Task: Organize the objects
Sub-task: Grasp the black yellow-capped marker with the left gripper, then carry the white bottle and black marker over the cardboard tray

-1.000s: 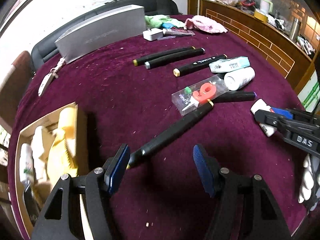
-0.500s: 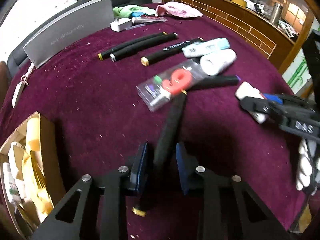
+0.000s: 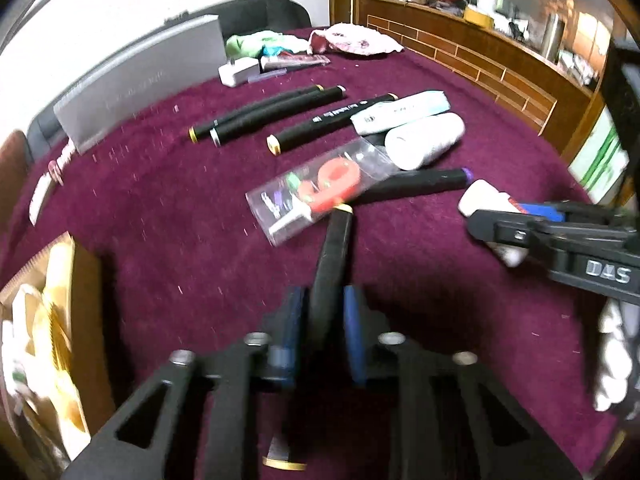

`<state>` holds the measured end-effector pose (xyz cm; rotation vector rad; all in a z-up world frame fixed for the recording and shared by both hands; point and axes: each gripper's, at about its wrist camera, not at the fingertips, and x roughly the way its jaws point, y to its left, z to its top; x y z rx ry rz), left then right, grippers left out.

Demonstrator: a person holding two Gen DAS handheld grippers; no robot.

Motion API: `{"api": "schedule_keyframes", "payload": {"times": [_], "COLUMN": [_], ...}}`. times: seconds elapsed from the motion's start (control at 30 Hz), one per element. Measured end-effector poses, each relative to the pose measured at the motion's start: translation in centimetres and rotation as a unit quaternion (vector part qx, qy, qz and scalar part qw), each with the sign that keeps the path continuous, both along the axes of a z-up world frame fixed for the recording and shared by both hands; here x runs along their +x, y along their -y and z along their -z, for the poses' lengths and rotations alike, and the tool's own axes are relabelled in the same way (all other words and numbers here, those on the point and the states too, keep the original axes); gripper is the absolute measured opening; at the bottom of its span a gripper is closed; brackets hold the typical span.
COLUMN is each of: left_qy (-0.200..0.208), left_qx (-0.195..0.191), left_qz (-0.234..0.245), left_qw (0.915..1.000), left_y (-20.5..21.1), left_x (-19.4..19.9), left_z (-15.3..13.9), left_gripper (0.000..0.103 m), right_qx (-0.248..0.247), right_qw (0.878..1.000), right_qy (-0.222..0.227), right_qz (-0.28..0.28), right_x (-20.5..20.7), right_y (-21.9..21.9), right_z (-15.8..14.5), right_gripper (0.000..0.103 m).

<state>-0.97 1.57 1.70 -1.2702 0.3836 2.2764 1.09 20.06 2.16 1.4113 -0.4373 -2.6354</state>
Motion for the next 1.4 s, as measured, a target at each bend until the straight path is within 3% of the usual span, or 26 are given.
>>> {"api": "schedule_keyframes", "payload": {"times": [0.47, 0.93, 1.4], "left_qy": [-0.013, -0.077, -0.120], "left_qx": [0.085, 0.161, 0.192], "left_qz": [-0.021, -0.055, -0.093], "left_qw": [0.9960, 0.9824, 0.9695], "left_y": [3.6, 8.7, 14.4], "left_x": [5.7, 9.6, 12.3], "left_z": [-3.7, -8.1, -10.6], "left_gripper": [0.011, 0.012, 0.012], "right_qx": [-0.024, -0.018, 0.001], "right_qw": [1.000, 0.999, 0.994], "right_qy": [0.000, -0.035, -0.069], "right_qz": [-0.005, -0.024, -0.082], "right_x": [2.6, 5.9, 8.0], "right_y": [0.5, 3.0, 9.6], "right_z": [-1.1, -4.6, -8.4], "right_gripper": [0.032, 0.032, 0.032]}}
